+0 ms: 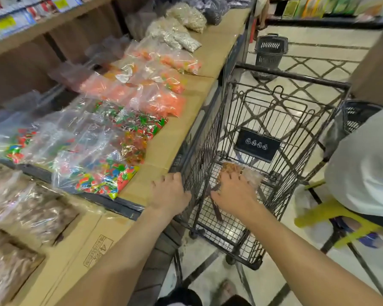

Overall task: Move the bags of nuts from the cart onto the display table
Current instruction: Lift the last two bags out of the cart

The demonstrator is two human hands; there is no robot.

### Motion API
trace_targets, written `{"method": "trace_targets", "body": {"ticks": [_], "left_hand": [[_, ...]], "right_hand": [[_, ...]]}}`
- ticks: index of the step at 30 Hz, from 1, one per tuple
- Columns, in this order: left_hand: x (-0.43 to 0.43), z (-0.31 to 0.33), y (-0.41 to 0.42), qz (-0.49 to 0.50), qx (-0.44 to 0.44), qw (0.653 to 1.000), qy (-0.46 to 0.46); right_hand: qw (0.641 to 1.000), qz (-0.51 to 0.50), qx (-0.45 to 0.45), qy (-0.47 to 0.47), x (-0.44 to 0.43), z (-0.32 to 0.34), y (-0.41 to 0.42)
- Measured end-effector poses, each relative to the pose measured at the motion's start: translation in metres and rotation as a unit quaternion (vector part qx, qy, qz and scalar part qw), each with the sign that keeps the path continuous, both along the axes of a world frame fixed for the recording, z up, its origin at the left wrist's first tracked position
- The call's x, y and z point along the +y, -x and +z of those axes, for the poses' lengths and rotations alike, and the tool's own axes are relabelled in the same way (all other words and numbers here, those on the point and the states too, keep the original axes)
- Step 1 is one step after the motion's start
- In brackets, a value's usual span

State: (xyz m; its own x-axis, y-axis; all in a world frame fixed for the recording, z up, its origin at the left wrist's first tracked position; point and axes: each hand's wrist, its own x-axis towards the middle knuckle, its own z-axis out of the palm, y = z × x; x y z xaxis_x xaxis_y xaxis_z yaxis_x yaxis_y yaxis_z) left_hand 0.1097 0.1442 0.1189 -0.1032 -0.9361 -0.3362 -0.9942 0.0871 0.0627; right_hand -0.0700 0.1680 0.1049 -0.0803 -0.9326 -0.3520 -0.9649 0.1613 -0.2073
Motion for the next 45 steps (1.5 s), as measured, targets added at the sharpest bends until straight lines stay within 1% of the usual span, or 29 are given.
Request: {"method": "trace_targets", "body": {"ticks": [3,6,11,18,21,24,29,34,38,40,45], "left_hand": [[-0.003,-0.008,0.028,-0.02,0.004,1.0,-0.014],[-0.006,-0.017,0.054,-0.044,-0.008,0.999,-0.027],[-0.02,-0.029,0.078,-0.06,-0.005,0.997,-0.047],[-0.065,-0.059,0.097,-0.089,-0.015,0.993,-0.076],[-0.089,-0.072,0.109,-0.107,-0.013,0.99,-0.095],[-0.115,-0.087,0.121,-0.127,-0.015,0.985,-0.112],[-0.159,-0.122,0.136,-0.152,-0.012,0.978,-0.142],[-0.189,-0.158,0.15,-0.175,-0.028,0.967,-0.184],[-0.202,-0.184,0.159,-0.186,-0.037,0.962,-0.196],[-0.209,-0.198,0.164,-0.184,-0.03,0.961,-0.204],[-0.227,-0.239,0.181,-0.142,-0.014,0.958,-0.248]], "right_hand": [[0.999,-0.024,-0.004,-0.02,0.003,-0.005,0.024],[0.998,-0.049,-0.029,-0.016,0.005,-0.015,0.046],[0.996,-0.07,-0.025,-0.044,-0.003,-0.027,0.066],[0.991,-0.102,-0.041,-0.071,-0.033,-0.038,0.084],[0.989,-0.106,-0.022,-0.096,-0.053,-0.045,0.093],[0.986,-0.124,-0.024,-0.111,-0.075,-0.056,0.101],[0.976,-0.152,0.002,-0.154,-0.115,-0.086,0.117],[0.972,-0.176,0.006,-0.157,-0.14,-0.118,0.132],[0.966,-0.198,0.001,-0.168,-0.153,-0.147,0.143],[0.965,-0.199,0.001,-0.173,-0.159,-0.163,0.147],[0.958,-0.214,-0.014,-0.189,-0.167,-0.214,0.162]]}}
